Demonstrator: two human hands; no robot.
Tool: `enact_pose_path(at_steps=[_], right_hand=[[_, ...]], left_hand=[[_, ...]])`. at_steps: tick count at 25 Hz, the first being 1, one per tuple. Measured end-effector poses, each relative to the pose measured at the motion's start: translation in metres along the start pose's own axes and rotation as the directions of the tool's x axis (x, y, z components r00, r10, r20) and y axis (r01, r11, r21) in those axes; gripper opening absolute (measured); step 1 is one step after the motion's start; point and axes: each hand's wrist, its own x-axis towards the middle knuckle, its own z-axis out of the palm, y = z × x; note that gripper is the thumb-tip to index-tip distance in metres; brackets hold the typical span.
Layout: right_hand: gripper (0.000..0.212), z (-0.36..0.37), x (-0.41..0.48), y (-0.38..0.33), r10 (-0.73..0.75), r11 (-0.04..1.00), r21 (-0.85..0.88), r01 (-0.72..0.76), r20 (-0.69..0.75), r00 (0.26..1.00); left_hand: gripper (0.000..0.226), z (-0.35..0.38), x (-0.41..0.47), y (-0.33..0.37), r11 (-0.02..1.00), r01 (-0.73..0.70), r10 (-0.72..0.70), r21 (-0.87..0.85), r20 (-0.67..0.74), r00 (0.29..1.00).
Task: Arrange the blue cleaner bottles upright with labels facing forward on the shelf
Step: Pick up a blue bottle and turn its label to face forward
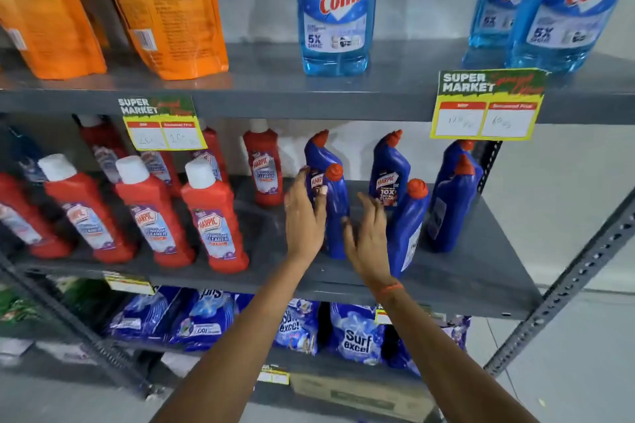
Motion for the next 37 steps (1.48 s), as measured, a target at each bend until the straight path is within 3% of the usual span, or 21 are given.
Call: enact_pose_path(at_steps=[2,4,9,17,26,30,33,37], right_hand=[[0.065,0.016,0.000,0.014,0.156,0.987,-0.069,-0.147,0.157,0.975],[0.070,0.032,-0.004,0.027,0.297,0.955,-0.096,-0.282,0.254,0.920],[0.050,0.053,-0.004,0.033,0.394,0.914,0.017,-0.406,0.205,0.896],[0.049,0.060,-0.008,0.034,0.339,0.937,0.044,-0.347,0.128,0.932],[0.062,0.063,-0.005,0.030,0.285,0.955,0.044,-0.293,0.137,0.949],[0.074,0.065,-0.007,0.023,0.233,0.972,0.003,-0.235,0.144,0.962],[0.089,0.059,-0.002,0.026,0.227,0.971,0.022,-0.240,0.247,0.942],[0.105,0.044,0.015,0.041,0.325,0.906,0.117,-0.407,0.422,0.846]], left_hand=[[0.045,0.003,0.006,-0.015,0.985,0.148,-0.129,-0.089,0.192,0.973],[0.046,0.007,0.011,-0.036,0.964,0.253,-0.205,-0.089,0.362,0.909],[0.044,0.010,0.025,-0.058,0.910,0.364,-0.223,-0.197,0.507,0.833],[0.042,0.016,0.027,-0.054,0.874,0.404,-0.248,-0.270,0.466,0.849],[0.062,0.027,0.029,-0.040,0.917,0.376,-0.321,-0.132,0.314,0.893],[0.045,0.025,0.036,-0.033,0.921,0.384,-0.358,-0.071,0.235,0.904],[0.028,0.012,0.050,-0.035,0.881,0.437,-0.367,-0.180,0.322,0.873],[0.036,-0.003,0.059,-0.039,0.796,0.524,-0.352,-0.303,0.472,0.808]])
